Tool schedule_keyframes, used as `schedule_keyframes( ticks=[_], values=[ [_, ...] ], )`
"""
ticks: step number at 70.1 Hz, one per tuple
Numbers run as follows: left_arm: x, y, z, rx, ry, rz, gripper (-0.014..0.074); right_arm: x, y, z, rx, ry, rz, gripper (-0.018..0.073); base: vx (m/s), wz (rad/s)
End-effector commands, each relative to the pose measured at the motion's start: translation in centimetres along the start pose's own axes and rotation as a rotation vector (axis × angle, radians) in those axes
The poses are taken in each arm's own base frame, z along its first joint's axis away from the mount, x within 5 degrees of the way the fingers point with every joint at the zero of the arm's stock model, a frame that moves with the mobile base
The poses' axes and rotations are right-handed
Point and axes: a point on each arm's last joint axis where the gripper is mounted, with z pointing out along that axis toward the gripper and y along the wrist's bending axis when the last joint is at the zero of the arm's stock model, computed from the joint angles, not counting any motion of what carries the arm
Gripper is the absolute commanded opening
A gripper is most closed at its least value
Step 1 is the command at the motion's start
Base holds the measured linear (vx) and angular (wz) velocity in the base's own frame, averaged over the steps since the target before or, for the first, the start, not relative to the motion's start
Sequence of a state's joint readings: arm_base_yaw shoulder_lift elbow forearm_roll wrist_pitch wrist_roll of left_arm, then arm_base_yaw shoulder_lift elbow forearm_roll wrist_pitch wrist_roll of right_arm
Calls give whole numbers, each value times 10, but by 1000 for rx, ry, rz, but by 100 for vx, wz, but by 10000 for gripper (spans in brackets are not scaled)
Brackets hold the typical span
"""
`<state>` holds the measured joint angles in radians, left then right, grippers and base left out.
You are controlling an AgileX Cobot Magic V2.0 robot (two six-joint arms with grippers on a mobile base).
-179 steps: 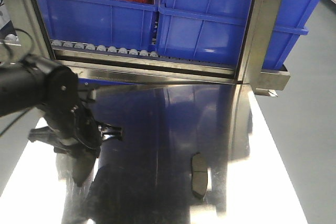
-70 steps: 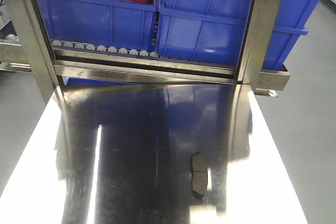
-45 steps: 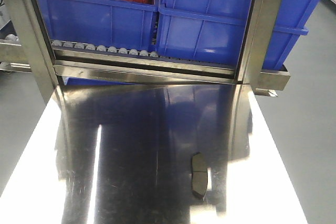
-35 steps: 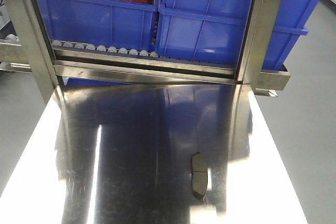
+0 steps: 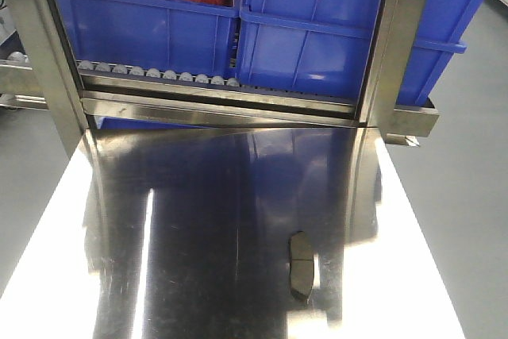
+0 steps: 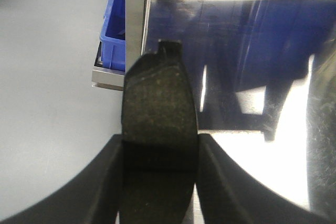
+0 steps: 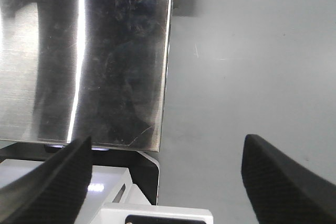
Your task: Move and align brake pads A on conveyor
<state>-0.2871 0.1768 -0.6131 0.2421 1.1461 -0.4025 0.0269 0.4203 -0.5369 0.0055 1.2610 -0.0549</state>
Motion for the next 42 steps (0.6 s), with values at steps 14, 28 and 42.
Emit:
schedule_keyframes(
  ticks=[14,28,42],
  values=[
    [-14,-3,-5,25,-102,7,-6,-4,-1,-5,8,-10,-6,565,0,0],
    [-14,-3,-5,25,-102,7,-6,-4,-1,-5,8,-6,-6,565,0,0],
    [-14,-3,-5,25,-102,7,-6,-5,1,-6,-12,-13,1,565,0,0]
  ],
)
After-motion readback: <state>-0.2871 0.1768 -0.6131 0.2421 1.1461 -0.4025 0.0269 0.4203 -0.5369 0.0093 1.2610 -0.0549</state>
